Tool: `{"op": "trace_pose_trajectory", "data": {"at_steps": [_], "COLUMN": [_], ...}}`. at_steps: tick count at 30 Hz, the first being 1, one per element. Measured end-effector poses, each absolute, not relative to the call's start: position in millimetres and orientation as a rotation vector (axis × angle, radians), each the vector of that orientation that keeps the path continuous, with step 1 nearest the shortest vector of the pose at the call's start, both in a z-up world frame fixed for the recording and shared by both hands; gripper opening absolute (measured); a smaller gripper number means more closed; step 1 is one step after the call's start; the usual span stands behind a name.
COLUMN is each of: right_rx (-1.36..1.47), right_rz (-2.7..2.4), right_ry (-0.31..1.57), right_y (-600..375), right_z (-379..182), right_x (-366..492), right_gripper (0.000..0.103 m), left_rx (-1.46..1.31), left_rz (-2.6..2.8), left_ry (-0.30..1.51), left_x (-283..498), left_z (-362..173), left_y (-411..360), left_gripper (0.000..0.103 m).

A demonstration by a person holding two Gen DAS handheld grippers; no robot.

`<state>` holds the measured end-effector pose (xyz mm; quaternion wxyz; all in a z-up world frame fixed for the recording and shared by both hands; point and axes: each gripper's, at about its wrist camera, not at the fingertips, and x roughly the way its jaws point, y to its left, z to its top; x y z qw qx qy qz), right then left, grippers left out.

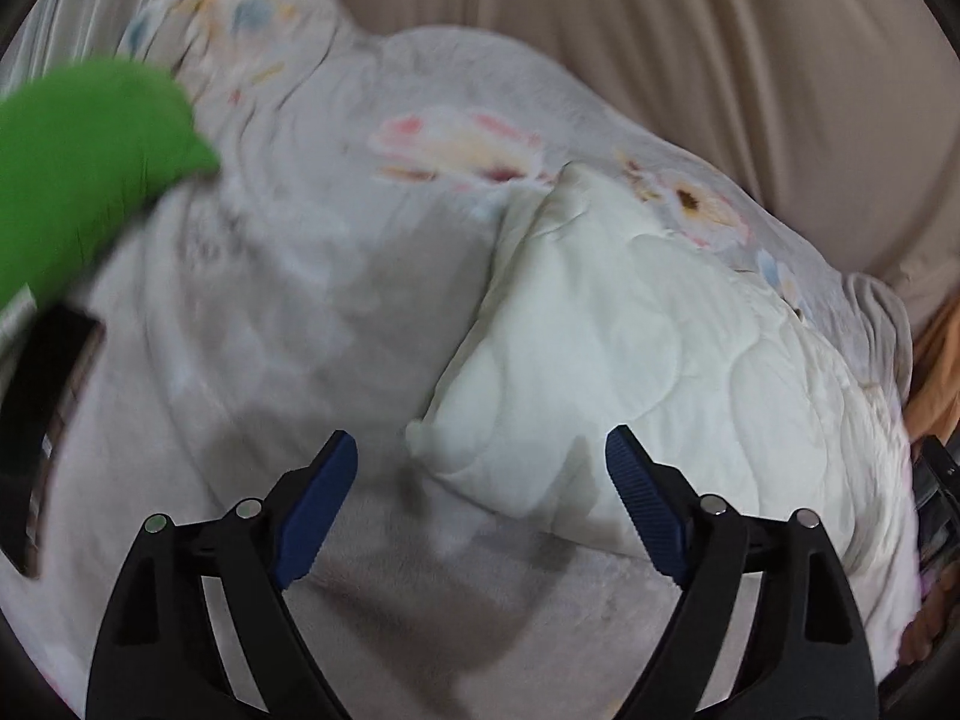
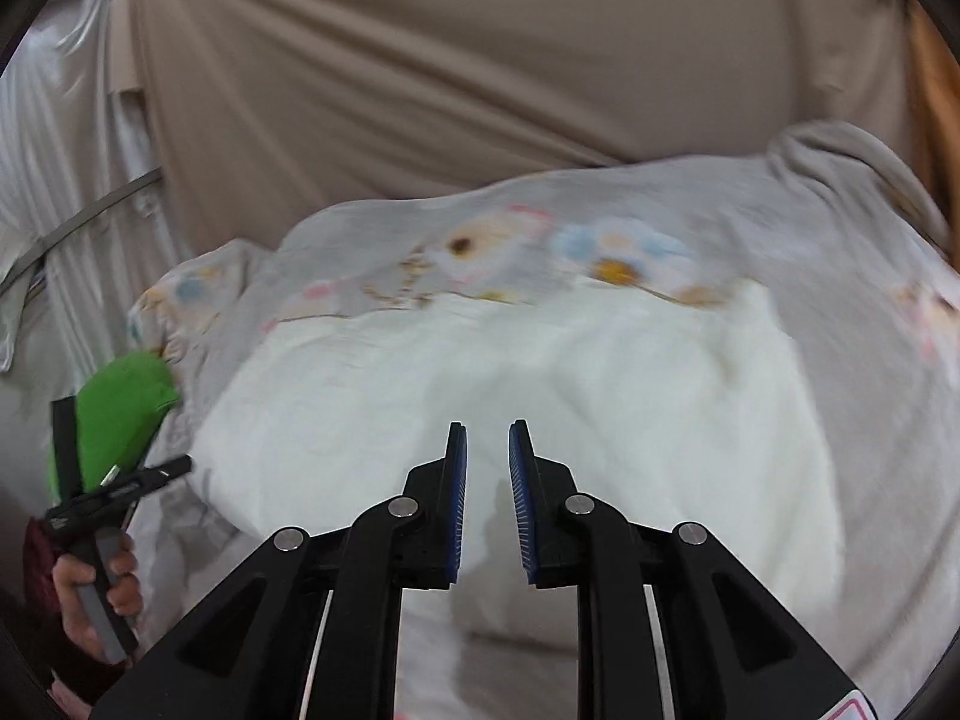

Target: Fold large clothes

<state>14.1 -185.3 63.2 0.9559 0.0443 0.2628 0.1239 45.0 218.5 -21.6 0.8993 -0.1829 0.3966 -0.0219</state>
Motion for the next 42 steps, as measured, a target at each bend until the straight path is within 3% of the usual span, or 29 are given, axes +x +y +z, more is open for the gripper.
{"op": "trace_pose_trajectory", "data": {"at_steps": [8, 15, 18, 20, 22, 29, 36, 42], "right_rx": [-0.05, -0.05, -0.018, -0.007, 0.007, 0.105, 0.2, 0.402], "right_rz": [0.253, 0.266, 0.281, 0.288, 0.296, 0.342, 0.399, 0.471], "right_ry": [0.739, 0.716, 0.709, 0.702, 0.701, 0.664, 0.772, 0.801], "right_y": [-104.8, -104.1, -108.6, -110.0, -112.4, -145.7, -166.0, -188.3], "right_z": [5.0, -20.4, -23.3, -23.4, -21.8, 12.2, -43.0, -52.4], "right_x": [123.3, 132.3, 135.0, 136.4, 135.4, 54.0, 12.5, 13.3], "right_gripper": [0.017, 0.015, 0.014, 0.014, 0.014, 0.015, 0.006, 0.002], "left_rx": [-0.586, -0.505, -0.495, -0.492, -0.447, -0.31, -0.207, -0.055], "left_rz": [-0.101, -0.173, -0.228, -0.287, -0.301, -0.432, -0.524, -0.564], "left_ry": [0.848, 0.866, 0.841, 0.814, 0.76, 0.59, 0.555, 0.539], "left_x": [55.9, 90.0, 92.7, 87.9, 77.0, 30.7, 9.7, -4.1], "left_z": [-48.8, -41.6, -30.3, -13.2, 9.1, 82.0, 104.1, 113.2], "left_y": [224.7, 196.4, 182.9, 174.9, 165.0, 112.2, 52.8, -21.0], "left_gripper": [0.096, 0.096, 0.064, 0.034, 0.026, 0.021, 0.02, 0.02]}}
